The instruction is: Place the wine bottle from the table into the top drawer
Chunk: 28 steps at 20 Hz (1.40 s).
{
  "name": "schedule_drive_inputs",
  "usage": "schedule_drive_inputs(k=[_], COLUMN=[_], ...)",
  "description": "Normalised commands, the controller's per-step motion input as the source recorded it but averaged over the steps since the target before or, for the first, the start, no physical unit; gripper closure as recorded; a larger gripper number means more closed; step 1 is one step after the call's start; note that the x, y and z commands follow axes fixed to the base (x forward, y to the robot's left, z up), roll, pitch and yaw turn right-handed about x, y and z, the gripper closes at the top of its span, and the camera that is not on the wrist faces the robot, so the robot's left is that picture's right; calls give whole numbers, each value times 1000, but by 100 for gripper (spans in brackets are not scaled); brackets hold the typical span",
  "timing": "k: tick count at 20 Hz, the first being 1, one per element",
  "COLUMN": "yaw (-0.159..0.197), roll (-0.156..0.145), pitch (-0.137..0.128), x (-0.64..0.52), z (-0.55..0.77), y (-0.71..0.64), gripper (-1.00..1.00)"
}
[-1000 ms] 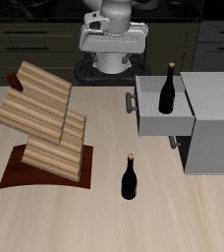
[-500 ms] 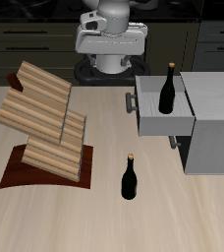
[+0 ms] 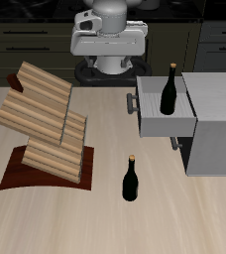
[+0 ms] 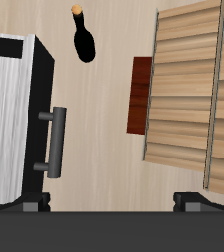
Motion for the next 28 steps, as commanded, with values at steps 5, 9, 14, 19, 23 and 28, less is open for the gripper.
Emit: schedule_drive_inputs(k=[5, 9, 14, 19, 23, 28], yaw=[-59, 57, -11, -10, -45, 3], roll=[-11, 47, -20, -13, -19, 13], pitch=[-1, -26, 1, 3, 19, 5], x=[397, 365, 350, 400, 318, 346], z=[162, 132, 51, 36, 19, -36], y=[-192, 29, 46, 217, 155, 418], gripper=[-100, -100, -100, -100, -100, -100])
